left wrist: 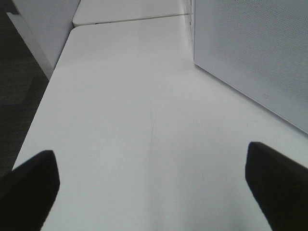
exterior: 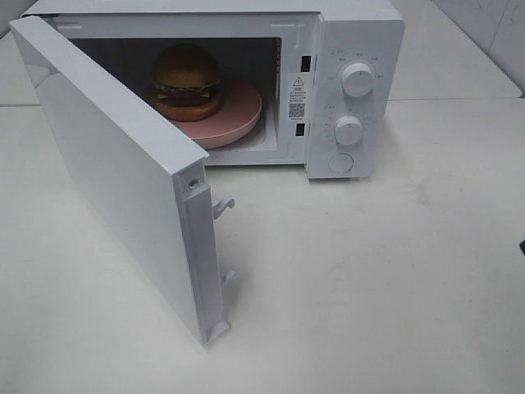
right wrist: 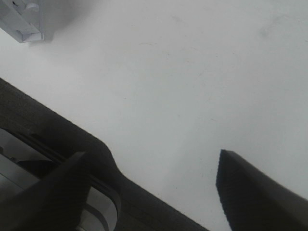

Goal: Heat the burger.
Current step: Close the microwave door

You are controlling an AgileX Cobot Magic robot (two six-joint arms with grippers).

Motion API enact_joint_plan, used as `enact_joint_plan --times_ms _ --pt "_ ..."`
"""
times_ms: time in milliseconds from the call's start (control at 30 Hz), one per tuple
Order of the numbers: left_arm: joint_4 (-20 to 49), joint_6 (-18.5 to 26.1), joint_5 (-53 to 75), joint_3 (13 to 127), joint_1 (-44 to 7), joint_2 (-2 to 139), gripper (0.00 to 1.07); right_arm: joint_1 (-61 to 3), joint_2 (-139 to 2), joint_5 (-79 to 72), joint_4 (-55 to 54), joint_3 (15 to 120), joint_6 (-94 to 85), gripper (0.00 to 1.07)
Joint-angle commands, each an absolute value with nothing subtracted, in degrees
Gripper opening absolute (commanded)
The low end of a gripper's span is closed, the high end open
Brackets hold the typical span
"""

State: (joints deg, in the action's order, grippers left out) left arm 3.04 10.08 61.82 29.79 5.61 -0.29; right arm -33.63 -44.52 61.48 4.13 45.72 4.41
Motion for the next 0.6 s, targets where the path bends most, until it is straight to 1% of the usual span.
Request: enact_joint_plan --times_ms 33,200,233,267,300,333,367,400,433,467,533,600 --pt "3.2 10.0 61.3 29.7 5.4 -1.1 0.98 -33.3 -40.2 64.2 6.2 45.4 6.5 0.73" --pt "3.2 10.0 61.3 29.7 5.4 -1.1 0.98 -32.9 -36.7 64.1 7.9 44.6 7.8 0.73" --pt "3.2 10.0 61.3 29.7 5.4 -1.1 0.98 -30.9 -35.1 64.2 7.9 42.7 7.8 0.73" --pt "3.2 10.0 61.3 29.7 5.4 -1.1 0.98 -30.9 -35.1 64.2 7.9 42.7 7.8 0.73" --pt "3.2 10.0 61.3 29.7 5.4 -1.1 0.98 -29.4 -34.0 64.2 7.7 41.7 7.8 0.73" --pt "3.2 10.0 61.3 29.7 5.4 -1.1 0.98 -25.9 -31.7 64.2 6.8 39.9 7.4 0.73" --pt "3.2 10.0 61.3 29.7 5.4 -1.1 0.98 -24.3 -30.4 64.1 6.5 39.0 7.3 0.73" --pt "3.2 10.0 61.3 29.7 5.4 -1.1 0.98 -24.3 -30.4 64.1 6.5 39.0 7.3 0.73" --pt "3.2 10.0 61.3 29.7 5.4 -1.1 0.98 -21.9 -27.7 64.1 6.5 37.7 7.1 0.73" --pt "3.2 10.0 61.3 29.7 5.4 -1.1 0.98 -21.9 -27.7 64.1 6.5 37.7 7.1 0.73" --pt "3.2 10.0 61.3 29.7 5.4 -1.1 0.98 -19.1 -23.1 64.1 6.6 35.8 6.8 0.73" --pt "3.2 10.0 61.3 29.7 5.4 -1.1 0.98 -18.3 -21.9 64.1 6.6 35.3 6.9 0.73"
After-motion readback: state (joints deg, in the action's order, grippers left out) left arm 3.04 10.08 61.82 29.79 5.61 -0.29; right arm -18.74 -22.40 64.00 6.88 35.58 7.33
